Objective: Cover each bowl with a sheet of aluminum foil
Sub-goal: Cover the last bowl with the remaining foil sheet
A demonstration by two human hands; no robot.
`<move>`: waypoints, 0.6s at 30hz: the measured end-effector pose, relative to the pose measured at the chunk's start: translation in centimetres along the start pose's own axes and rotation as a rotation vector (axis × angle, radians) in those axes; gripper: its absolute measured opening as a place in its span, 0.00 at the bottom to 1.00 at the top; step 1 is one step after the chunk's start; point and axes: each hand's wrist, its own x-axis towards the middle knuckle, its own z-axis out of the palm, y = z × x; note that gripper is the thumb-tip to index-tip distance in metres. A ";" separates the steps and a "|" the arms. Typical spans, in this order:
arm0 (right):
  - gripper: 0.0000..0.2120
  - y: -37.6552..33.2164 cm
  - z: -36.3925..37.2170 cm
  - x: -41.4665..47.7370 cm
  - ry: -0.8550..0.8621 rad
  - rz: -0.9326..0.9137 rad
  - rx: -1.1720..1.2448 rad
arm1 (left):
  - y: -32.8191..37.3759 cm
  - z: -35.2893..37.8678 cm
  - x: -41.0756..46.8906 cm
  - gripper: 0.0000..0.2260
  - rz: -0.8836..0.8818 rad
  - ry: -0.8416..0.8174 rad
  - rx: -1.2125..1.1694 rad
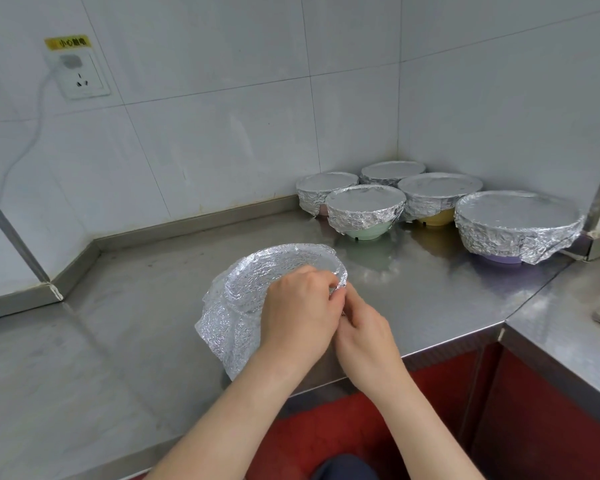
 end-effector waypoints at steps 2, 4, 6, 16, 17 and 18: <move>0.18 0.1 -0.3 0.5 0.001 0.107 0.214 | 0.1 -0.1 0.1 0.09 0.001 -0.038 -0.008; 0.17 0.3 -0.6 0.9 -0.039 0.219 0.411 | 0.2 -0.4 0.1 0.11 0.016 -0.054 -0.003; 0.14 0.7 -1.1 1.2 -0.040 0.284 0.497 | -0.3 -1.3 0.3 0.11 0.032 -0.028 0.000; 0.31 0.5 1.5 4.6 0.101 0.451 0.937 | -5.2 -2.0 -0.2 0.25 0.294 -0.338 0.049; 0.27 -0.2 1.8 4.5 0.097 0.467 0.961 | -5.2 -1.7 -0.4 0.24 0.343 -0.299 0.086; 0.26 -0.3 2.2 4.5 0.098 0.475 0.967 | -5.2 -1.5 -0.5 0.22 0.377 -0.258 0.104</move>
